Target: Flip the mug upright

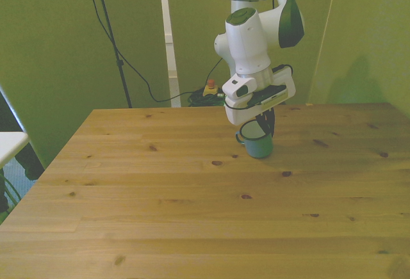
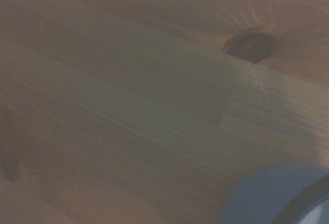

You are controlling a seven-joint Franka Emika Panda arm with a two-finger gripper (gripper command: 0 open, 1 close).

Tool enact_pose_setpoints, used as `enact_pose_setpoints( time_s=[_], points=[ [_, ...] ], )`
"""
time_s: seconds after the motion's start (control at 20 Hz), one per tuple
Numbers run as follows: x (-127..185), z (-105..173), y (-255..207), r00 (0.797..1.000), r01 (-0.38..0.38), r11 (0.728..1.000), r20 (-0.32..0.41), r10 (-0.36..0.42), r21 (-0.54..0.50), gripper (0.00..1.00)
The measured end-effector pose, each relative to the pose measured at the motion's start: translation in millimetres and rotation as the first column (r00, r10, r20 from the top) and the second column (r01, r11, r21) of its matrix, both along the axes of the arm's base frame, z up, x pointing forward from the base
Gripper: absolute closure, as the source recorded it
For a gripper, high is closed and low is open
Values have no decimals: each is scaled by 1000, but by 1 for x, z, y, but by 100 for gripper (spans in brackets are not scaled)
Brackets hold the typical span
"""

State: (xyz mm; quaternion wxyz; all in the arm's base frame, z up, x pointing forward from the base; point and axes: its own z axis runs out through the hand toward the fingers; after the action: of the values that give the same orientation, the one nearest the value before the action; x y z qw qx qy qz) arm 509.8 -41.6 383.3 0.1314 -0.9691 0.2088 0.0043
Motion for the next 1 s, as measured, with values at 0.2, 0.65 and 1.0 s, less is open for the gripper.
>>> enact_pose_setpoints(
  time_s=[0.2, 0.65, 1.0],
  points=[
    [5, 2, -2, 1000, 14, 1000, -1, -14, -14, 0],
    [8, 11, -4, 999, 32, 998, 1, -32, -44, 0],
    [-17, 38, 6, 998, 22, 999, 58, -19, -47, 0]
  ],
)
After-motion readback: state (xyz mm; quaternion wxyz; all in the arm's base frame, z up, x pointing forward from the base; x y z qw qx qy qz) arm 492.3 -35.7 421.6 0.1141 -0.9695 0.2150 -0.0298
